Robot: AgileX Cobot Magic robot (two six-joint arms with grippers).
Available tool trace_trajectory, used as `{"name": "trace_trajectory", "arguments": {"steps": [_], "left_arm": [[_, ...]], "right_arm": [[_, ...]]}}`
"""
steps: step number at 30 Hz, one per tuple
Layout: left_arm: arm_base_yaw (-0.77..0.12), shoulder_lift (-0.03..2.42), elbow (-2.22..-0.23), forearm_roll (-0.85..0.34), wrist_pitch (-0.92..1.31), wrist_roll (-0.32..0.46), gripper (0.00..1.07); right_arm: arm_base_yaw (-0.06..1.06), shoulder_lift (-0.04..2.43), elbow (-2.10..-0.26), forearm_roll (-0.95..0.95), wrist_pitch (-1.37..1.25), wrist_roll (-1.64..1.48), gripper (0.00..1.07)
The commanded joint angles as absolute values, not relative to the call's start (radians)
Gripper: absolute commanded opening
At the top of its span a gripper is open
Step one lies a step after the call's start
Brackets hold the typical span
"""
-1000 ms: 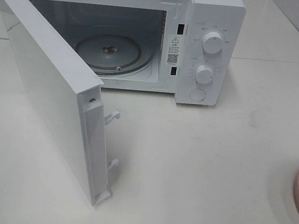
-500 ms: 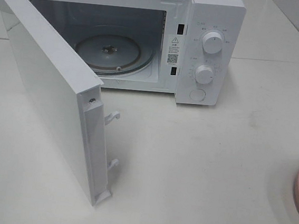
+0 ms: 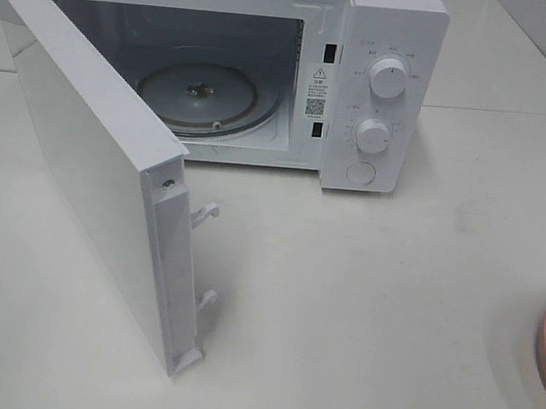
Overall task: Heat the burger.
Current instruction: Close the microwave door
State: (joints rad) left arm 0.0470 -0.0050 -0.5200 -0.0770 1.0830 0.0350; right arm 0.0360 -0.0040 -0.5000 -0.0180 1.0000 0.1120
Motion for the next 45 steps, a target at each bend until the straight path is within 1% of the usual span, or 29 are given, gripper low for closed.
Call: {"name": "trace_trajectory", "arguments": {"steps": [1, 30, 37, 39, 40, 42, 43, 44, 45], "left_arm": [[0.050, -0.017, -0.517, -0.075, 1.072, 0.030, 1.00], [0.050, -0.007, -0.517, -0.083, 1.072, 0.030, 1.00], [0.050, 0.044, -0.567, -0.086, 0.993, 0.031, 0.99], [0.050, 0.092, -0.570, -0.086, 0.939, 0.031, 0.95], [0.050, 0.092, -0.570, -0.086, 0.939, 0.031, 0.95], [0.050, 0.157, -0.570, -0.090, 0.883, 0.031, 0.87], [0.050, 0.157, -0.570, -0.090, 0.883, 0.031, 0.87], [0.050, 0.204, -0.570, -0.089, 0.855, 0.031, 0.78], [0.050, 0.204, -0.570, -0.089, 0.855, 0.031, 0.78]], "right_arm": [[0.029, -0.031, -0.497, -0.019, 0.995, 0.097, 0.74], [0.029, -0.031, -0.497, -0.019, 0.995, 0.097, 0.73], [0.029, -0.031, -0.497, -0.019, 0.995, 0.097, 0.73], [0.029, -0.031, -0.497, -0.019, 0.995, 0.097, 0.73], [0.029, -0.031, -0.497, -0.019, 0.995, 0.097, 0.73], [0.029, -0.031, -0.497, -0.019, 0.995, 0.097, 0.73], [0.029, -0.031, -0.497, -0.019, 0.995, 0.097, 0.73], [0.029, -0.031, -0.497, -0.019, 0.995, 0.097, 0.73], [0.029, -0.031, -0.497, -0.019, 0.995, 0.097, 0.73]]}}
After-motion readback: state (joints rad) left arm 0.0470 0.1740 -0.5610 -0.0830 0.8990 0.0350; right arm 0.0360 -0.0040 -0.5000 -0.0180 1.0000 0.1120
